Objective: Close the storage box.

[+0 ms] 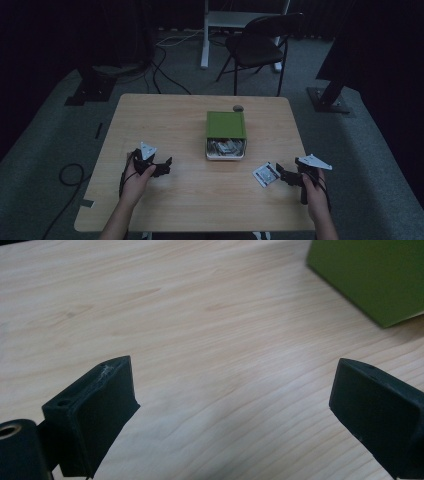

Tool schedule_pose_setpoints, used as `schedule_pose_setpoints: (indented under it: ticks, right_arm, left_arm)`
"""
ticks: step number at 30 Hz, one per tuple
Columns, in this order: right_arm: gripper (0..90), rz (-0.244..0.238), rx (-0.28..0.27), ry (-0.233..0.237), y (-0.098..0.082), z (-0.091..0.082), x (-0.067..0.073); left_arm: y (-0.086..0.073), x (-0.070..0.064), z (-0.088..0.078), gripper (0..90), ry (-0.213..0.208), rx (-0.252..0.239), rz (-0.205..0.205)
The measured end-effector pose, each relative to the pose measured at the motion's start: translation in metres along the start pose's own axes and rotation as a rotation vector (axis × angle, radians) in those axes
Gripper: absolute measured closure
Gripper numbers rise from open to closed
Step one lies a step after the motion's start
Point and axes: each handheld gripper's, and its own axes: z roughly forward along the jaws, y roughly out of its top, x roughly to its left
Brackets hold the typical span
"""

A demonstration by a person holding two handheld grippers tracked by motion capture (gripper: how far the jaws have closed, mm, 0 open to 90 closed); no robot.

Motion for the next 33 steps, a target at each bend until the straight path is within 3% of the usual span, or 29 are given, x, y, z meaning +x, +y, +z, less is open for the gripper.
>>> schedule_pose_setpoints:
  ticks: [2, 8, 18, 21, 30, 33]
  right_arm:
    - [12.9, 0.003, 0.002, -0.004, -0.002, 0.000, -0.001]
    - [13.1, 0.017, 0.022, -0.019, -0.014, -0.003, -0.005]
    - [13.1, 0.024, 0.057, -0.049, -0.028, -0.005, -0.009]
    - [13.1, 0.025, 0.069, -0.059, -0.031, -0.006, -0.010]
    - [13.1, 0.025, 0.086, -0.093, -0.037, -0.010, -0.015]
    - [13.1, 0.020, 0.122, -0.125, -0.038, -0.009, -0.015]
  left_arm:
    - [0.000, 0.000, 0.000, 5.3, 0.000, 0.000, 0.000]
    - [-0.020, 0.013, -0.005, 5.3, 0.029, 0.039, -0.037]
    - [-0.034, 0.030, -0.013, 5.3, 0.098, 0.063, -0.106]
    - [-0.039, 0.034, -0.013, 5.3, 0.118, 0.081, -0.106]
    - [-0.051, 0.049, -0.018, 5.4, 0.191, 0.123, -0.186]
    - [-0.055, 0.054, -0.019, 5.4, 0.223, 0.154, -0.214]
